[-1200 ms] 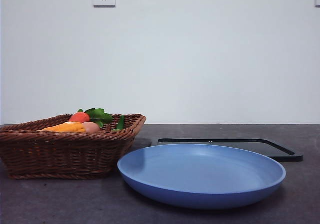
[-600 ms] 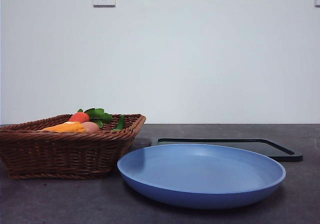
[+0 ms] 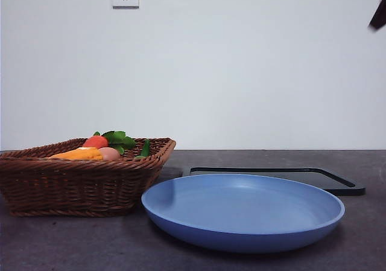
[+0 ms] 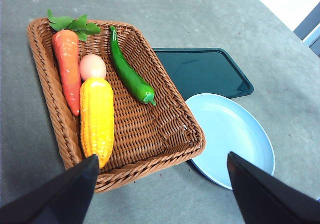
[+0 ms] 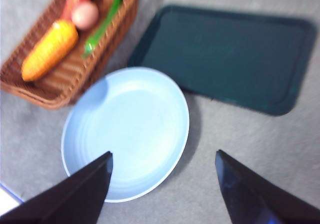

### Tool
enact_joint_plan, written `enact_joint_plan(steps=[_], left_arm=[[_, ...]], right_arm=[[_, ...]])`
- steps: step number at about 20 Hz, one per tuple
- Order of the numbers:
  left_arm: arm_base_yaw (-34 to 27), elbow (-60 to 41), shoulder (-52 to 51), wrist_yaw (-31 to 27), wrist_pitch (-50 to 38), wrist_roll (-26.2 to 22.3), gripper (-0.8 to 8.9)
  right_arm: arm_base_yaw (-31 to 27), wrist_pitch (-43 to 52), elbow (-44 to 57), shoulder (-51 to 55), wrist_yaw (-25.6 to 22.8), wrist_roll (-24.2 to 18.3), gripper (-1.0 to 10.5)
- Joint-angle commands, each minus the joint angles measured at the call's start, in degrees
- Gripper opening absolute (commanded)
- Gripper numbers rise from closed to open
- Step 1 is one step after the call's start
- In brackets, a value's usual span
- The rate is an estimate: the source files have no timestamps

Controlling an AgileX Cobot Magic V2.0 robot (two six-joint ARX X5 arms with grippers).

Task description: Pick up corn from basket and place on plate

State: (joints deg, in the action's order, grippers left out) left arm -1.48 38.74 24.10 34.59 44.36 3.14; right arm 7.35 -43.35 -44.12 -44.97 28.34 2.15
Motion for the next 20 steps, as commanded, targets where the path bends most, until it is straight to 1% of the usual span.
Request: enact_joint_plan(steps=[1, 4, 10, 15, 20], left_arm=[[0.0, 1.2, 0.3, -0.2, -0.8, 0.4, 4.18], [0.0, 1.2, 0.3, -0.2, -0.8, 0.4, 4.17], [0.0, 1.2, 0.3, -0.2, -0.7, 0.6, 4.17], [0.0, 1.2, 0.3, -0.2, -0.7, 0.5, 4.17], [0.0, 1.2, 0.3, -0.2, -0.7, 0.5, 4.17]], right_arm=[[1.6, 2.5, -0.9, -5.6, 0.2, 1.7, 3.4], [3.6, 6.4, -0.9, -14.5, 0.1, 1.9, 3.4], [5.8, 12.4, -0.9, -29.6, 0.2, 1.9, 3.4], [7.4, 15.3, -0.9, -37.1, 0.1, 1.9, 3.3], [9.5, 17.8, -0.9, -41.8, 0.1, 1.9, 2.7]])
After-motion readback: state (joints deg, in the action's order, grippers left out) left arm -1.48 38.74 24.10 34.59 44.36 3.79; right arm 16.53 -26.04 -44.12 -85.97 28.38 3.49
